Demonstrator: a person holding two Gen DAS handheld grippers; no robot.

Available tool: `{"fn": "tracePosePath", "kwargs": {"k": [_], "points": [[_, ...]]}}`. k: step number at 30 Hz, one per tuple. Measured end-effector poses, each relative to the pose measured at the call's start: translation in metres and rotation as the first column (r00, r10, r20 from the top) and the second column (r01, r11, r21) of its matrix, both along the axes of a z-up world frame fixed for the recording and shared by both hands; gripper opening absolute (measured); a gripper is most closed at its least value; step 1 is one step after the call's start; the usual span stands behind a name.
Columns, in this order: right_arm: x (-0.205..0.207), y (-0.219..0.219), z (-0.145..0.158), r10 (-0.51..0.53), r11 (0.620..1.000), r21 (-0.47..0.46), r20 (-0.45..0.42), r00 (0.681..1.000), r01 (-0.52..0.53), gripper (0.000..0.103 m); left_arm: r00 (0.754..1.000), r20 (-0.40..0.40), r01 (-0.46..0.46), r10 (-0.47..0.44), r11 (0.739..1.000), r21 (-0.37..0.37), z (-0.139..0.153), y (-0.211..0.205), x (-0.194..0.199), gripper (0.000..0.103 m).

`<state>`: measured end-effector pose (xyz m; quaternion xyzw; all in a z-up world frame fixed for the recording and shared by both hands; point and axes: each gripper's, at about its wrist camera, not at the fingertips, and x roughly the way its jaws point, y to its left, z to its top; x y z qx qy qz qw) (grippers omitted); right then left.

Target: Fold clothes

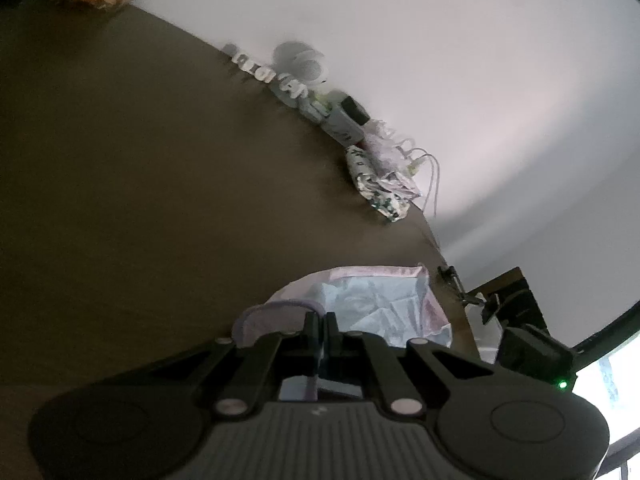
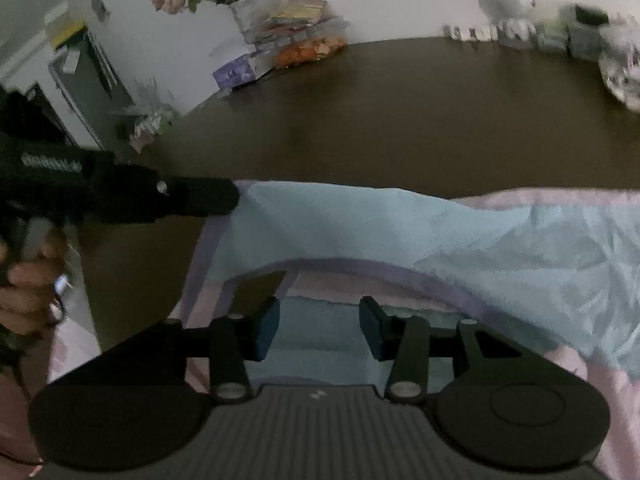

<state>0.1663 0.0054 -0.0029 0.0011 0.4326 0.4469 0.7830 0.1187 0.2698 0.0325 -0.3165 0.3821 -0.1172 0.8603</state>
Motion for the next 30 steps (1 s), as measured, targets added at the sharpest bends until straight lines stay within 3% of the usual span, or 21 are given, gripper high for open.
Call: {"fn": "tracePosePath", "kwargs": {"k": [2, 4, 6, 10, 12, 15, 18, 20, 26, 28, 29, 30], "points": [[-0.001, -0.002, 0.001, -0.007, 1.0, 0.003, -0.001, 1.0, 0.007, 0.045, 1.0, -0.004, -0.006, 0.006, 1.0, 0.016, -0.002, 0.002, 0.0, 0.003], [-0.003, -0.007, 0.003, -0.011, 1.0, 0.006, 0.005, 1.0, 0.011, 0.045, 1.0, -0.012, -0.003, 0.004, 0.998, 0.059, -0.004, 0.003, -0.002, 0.024], [-0.004, -0.011, 0.004, -0.021, 1.0, 0.011, 0.008, 1.0, 0.021, 0.045, 0.999, -0.015, 0.031, -0.03, 0.992, 0.12, -0.004, -0.001, -0.009, 0.037], [-0.002, -0.02, 0.004, -0.043, 0.999, 0.021, -0.003, 0.999, 0.043, 0.045, 0.995, -0.012, 0.099, -0.099, 0.968, 0.232, 0.008, -0.02, -0.018, 0.044], [-0.003, -0.022, 0.004, -0.05, 0.998, 0.025, -0.002, 0.999, 0.05, 0.045, 0.992, -0.026, 0.125, -0.124, 0.93, 0.346, 0.014, -0.04, -0.018, 0.047], [-0.007, -0.025, 0.003, -0.058, 0.998, 0.029, 0.008, 0.998, 0.058, 0.048, 0.984, -0.071, 0.176, -0.164, 0.816, 0.551, 0.015, -0.081, -0.015, 0.046], [-0.009, -0.032, 0.001, -0.071, 0.997, 0.037, 0.012, 0.997, 0.071, 0.048, 0.976, -0.135, 0.216, -0.17, 0.698, 0.682, 0.005, -0.115, -0.01, 0.045], [-0.012, -0.039, 0.001, -0.078, 0.996, 0.051, 0.013, 0.997, 0.077, 0.048, 0.971, -0.179, 0.241, -0.161, 0.652, 0.719, -0.004, -0.13, -0.006, 0.045], [-0.019, -0.058, 0.001, -0.083, 0.992, 0.092, 0.025, 0.996, 0.081, 0.05, 0.968, -0.23, 0.243, -0.097, 0.567, 0.787, -0.019, -0.155, 0.004, 0.04], [-0.021, -0.063, 0.001, -0.08, 0.991, 0.105, 0.027, 0.996, 0.077, 0.051, 0.971, -0.227, 0.227, -0.07, 0.554, 0.801, -0.021, -0.157, 0.006, 0.022], [-0.021, -0.066, 0.001, -0.077, 0.991, 0.112, 0.028, 0.997, 0.073, 0.051, 0.972, -0.228, 0.222, -0.06, 0.56, 0.798, -0.02, -0.157, 0.007, 0.015], [-0.022, -0.069, 0.001, -0.074, 0.991, 0.117, 0.028, 0.997, 0.07, 0.051, 0.972, -0.229, 0.218, -0.056, 0.582, 0.783, -0.019, -0.154, 0.008, 0.008]]}}
